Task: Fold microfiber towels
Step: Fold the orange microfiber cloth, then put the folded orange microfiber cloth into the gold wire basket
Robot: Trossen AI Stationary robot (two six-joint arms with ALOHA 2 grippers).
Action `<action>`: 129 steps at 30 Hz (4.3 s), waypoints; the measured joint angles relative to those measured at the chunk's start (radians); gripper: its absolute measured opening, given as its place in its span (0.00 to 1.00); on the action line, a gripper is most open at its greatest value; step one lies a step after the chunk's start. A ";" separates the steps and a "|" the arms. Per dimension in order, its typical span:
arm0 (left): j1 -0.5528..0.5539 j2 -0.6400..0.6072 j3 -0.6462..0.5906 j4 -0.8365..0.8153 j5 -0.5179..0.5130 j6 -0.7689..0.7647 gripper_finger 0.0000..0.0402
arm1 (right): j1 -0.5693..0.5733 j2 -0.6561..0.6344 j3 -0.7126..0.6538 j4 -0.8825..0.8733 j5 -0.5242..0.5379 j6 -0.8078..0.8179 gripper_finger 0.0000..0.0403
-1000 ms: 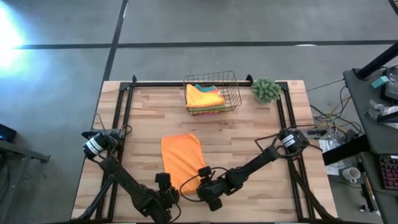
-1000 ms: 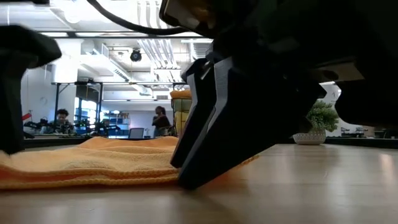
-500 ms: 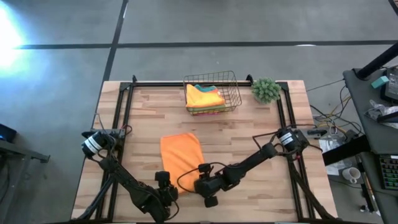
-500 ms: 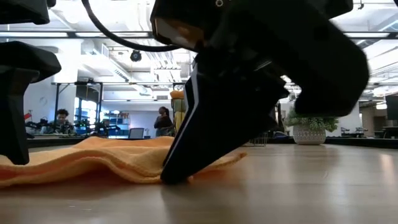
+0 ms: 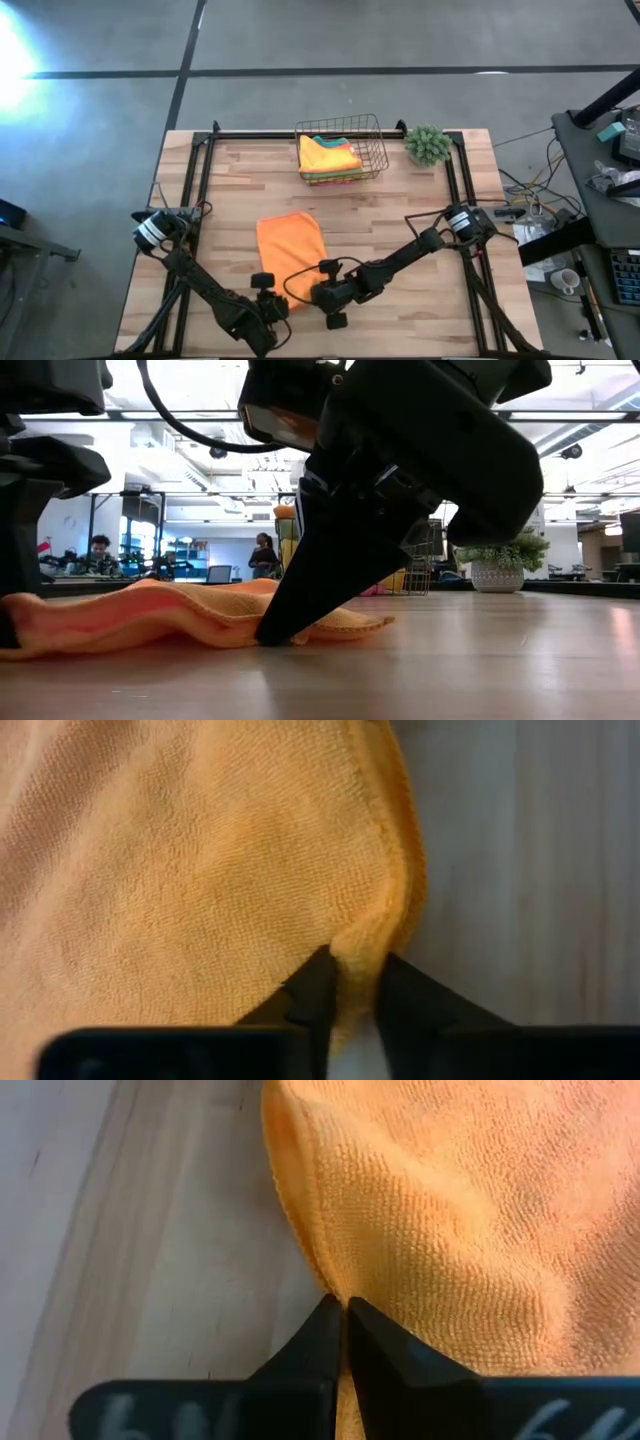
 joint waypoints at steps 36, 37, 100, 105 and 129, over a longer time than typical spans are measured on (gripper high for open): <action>-0.013 -0.090 0.375 -0.245 0.206 -0.186 0.03 | 0.119 -0.068 0.482 -0.523 0.064 0.345 0.02; -0.013 -0.090 0.376 -0.284 0.205 -0.203 0.03 | 0.108 -0.058 0.487 -0.541 0.065 0.345 0.02; -0.077 -0.097 0.218 -0.181 0.163 -0.268 0.44 | 0.067 -0.089 0.387 -0.707 0.026 0.117 0.32; -0.105 -0.056 0.219 -0.155 0.161 -0.270 0.44 | 0.099 -0.088 0.316 -0.495 0.022 0.068 0.33; -0.087 -0.007 0.217 -0.330 0.085 -0.215 0.44 | 0.091 0.027 0.228 -0.222 0.104 -0.266 0.46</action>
